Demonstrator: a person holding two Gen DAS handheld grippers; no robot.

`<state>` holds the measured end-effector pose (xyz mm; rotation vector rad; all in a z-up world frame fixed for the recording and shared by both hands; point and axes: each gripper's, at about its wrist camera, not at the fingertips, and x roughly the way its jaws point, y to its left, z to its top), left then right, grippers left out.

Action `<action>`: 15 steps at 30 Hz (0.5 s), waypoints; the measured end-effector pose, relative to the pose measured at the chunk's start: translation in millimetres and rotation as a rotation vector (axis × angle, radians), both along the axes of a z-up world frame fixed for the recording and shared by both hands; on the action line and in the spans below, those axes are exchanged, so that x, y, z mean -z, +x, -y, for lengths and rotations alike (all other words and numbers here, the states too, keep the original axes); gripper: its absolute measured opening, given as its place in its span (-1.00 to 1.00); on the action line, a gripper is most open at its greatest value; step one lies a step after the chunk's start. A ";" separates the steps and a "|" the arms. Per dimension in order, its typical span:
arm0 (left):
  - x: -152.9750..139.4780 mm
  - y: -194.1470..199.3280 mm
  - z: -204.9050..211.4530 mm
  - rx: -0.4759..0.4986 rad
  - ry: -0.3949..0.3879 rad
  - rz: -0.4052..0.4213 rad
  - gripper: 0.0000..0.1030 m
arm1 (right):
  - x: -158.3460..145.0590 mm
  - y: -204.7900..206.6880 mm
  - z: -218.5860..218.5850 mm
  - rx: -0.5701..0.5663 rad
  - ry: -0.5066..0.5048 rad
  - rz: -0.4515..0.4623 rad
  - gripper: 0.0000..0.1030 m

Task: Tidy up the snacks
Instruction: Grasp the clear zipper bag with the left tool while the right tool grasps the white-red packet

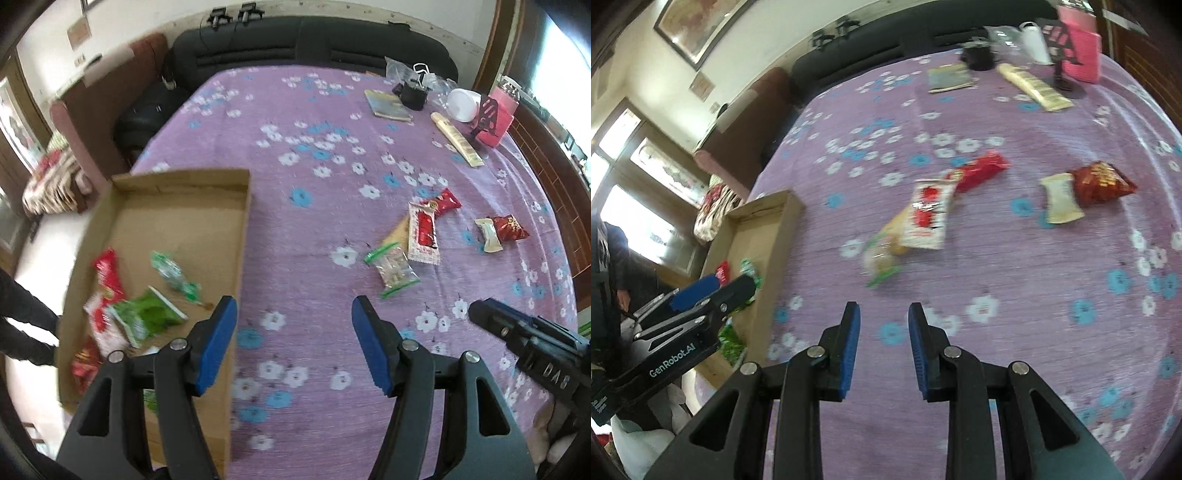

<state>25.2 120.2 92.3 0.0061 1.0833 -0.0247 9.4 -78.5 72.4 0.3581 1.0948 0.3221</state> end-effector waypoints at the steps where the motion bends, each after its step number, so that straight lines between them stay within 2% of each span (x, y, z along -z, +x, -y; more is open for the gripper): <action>1: 4.5 1.1 0.8 0.002 -0.027 -0.012 0.28 | 2.4 2.1 6.4 0.010 -0.001 -0.005 -0.49; 4: 16.7 5.8 3.4 0.007 -0.099 -0.044 0.28 | 7.0 11.1 21.4 0.038 -0.004 -0.008 -0.49; 8: 29.2 13.5 8.9 0.016 -0.142 -0.066 0.28 | 11.2 31.2 29.5 0.043 0.029 -0.015 -0.42; 10: 33.8 17.7 10.7 0.019 -0.152 -0.074 0.28 | 14.0 45.8 27.2 0.044 0.030 -0.015 -0.31; 15: 51.4 34.1 15.2 0.031 -0.231 -0.110 0.28 | 31.4 88.2 9.7 0.037 0.024 -0.048 -0.27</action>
